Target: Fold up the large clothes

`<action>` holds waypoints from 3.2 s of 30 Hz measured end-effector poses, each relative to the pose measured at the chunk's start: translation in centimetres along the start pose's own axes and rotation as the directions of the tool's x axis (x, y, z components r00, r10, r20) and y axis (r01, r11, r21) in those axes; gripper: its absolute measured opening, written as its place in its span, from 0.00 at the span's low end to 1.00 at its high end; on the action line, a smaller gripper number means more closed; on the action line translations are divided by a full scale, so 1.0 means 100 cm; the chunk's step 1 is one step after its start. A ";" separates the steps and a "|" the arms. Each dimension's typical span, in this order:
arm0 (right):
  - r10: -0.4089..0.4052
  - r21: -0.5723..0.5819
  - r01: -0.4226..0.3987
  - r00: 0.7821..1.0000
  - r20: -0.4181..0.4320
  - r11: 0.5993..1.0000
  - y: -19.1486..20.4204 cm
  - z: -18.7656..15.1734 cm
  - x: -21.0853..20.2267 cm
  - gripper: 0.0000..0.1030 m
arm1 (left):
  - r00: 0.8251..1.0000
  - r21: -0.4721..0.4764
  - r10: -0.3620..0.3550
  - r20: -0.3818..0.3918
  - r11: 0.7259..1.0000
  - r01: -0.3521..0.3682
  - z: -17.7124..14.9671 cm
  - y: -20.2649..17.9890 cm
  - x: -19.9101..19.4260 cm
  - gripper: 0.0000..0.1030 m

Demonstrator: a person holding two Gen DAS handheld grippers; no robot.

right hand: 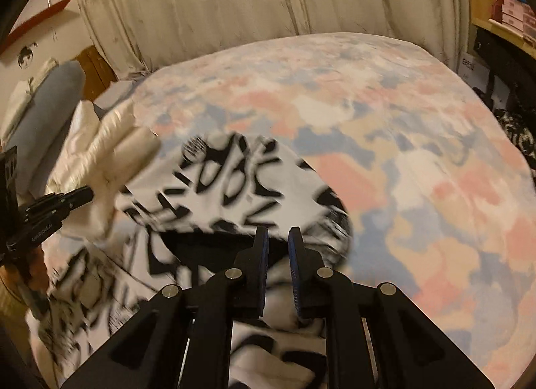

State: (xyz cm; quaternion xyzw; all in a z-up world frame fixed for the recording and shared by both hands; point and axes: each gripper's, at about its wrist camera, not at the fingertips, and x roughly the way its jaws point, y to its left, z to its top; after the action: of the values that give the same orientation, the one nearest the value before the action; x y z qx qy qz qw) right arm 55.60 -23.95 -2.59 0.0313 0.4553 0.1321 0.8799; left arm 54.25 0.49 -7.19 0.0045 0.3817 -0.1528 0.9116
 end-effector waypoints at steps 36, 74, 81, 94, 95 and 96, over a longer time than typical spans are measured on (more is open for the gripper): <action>-0.104 -0.044 0.100 0.990 -0.091 0.994 -0.022 0.003 0.040 0.70 | 0.975 0.019 -0.041 -0.219 0.999 0.046 -0.006 -0.007 0.073 0.49; -0.123 -0.126 0.116 0.991 -0.051 0.985 -0.004 0.025 0.118 0.05 | 0.983 -0.012 -0.029 -0.181 1.000 0.027 -0.005 -0.002 0.126 0.02; -0.137 -0.175 0.149 0.988 0.075 0.973 0.021 0.008 0.052 0.05 | 0.997 -0.004 0.011 -0.074 1.000 -0.012 -0.016 -0.010 0.067 0.01; -0.106 -0.253 0.182 0.952 0.286 0.950 0.063 -0.115 -0.099 0.02 | 0.997 -0.061 0.005 0.079 0.998 0.000 -0.108 -0.019 -0.072 0.01; -0.104 -0.259 0.182 0.951 0.290 0.949 0.066 -0.128 -0.108 0.02 | 0.997 -0.063 -0.002 0.083 0.998 0.008 -0.118 -0.020 -0.084 0.01; -0.101 -0.270 0.182 0.952 0.289 0.946 0.068 -0.144 -0.118 0.02 | 0.996 -0.063 -0.013 0.084 0.998 0.018 -0.128 -0.021 -0.094 0.01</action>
State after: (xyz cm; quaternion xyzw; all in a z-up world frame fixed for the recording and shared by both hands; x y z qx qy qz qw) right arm 36.06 -21.39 -0.44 -0.1147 0.3070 0.1284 0.9360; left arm 38.53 2.64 -9.46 -0.0341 0.3480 -0.1475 0.9252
